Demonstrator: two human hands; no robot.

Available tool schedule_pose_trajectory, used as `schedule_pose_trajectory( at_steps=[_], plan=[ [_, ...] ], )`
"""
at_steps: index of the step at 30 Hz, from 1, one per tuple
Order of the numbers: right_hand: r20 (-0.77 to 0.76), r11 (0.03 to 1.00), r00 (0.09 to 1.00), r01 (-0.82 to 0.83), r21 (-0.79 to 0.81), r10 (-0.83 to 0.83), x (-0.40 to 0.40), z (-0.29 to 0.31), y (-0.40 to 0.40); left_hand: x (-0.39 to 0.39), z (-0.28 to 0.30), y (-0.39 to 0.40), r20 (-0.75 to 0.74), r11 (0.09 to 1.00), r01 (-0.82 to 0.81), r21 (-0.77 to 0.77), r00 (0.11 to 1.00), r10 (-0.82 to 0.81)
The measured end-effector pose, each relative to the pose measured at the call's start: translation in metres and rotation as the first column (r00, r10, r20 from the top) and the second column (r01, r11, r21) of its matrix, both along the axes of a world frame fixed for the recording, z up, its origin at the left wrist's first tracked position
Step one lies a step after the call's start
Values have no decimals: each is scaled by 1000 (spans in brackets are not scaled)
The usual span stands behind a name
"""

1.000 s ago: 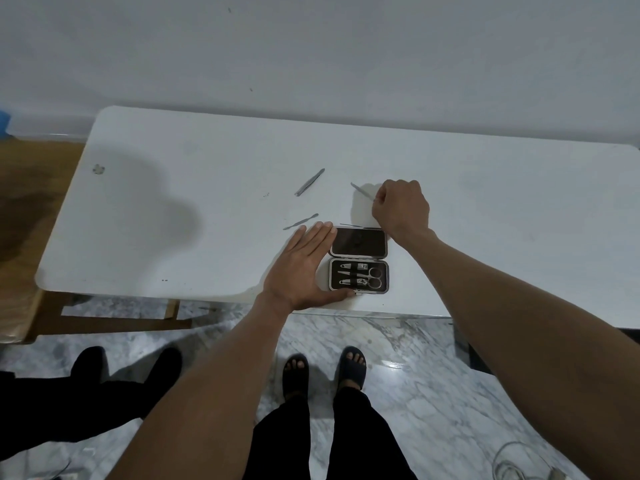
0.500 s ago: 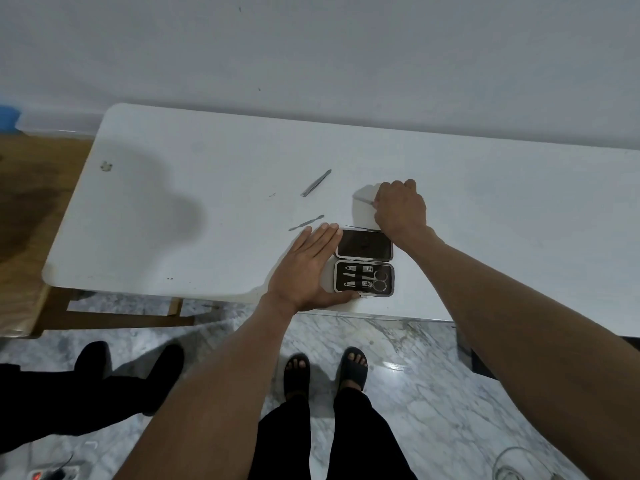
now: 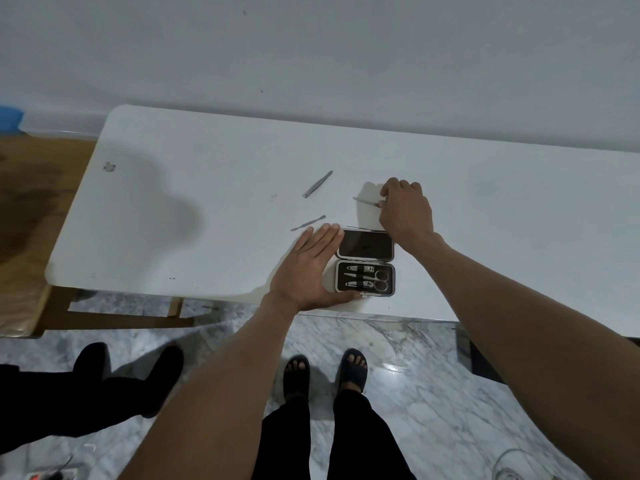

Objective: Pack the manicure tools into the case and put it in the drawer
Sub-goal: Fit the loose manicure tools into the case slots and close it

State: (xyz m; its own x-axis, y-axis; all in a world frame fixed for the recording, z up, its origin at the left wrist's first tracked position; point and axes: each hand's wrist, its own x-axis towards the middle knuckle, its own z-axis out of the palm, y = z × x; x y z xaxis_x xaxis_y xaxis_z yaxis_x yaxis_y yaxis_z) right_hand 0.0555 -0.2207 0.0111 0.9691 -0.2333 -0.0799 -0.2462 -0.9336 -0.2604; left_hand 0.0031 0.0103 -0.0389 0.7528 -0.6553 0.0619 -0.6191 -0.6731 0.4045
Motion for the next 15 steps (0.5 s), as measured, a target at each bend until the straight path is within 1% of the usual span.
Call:
schedule_pose_trajectory(
  at_steps=[4,8,11,15],
  plan=[
    [-10,995,999,36,95,-36,-9,0,-7,0,0,0,3,1000,1,-21,1000,-1],
    [-16,986,997,76,146,-74,-7,-1,-5,-1,0,0,17,999,-4,-36,1000,5],
    [-22,988,996,92,128,-90,-4,-1,1,0,-1,0,22,1000,-2,-24,1000,2],
    [-59,996,996,74,45,-71,-2,0,6,0,-3,0,29,1000,2,-30,1000,-1]
  ],
)
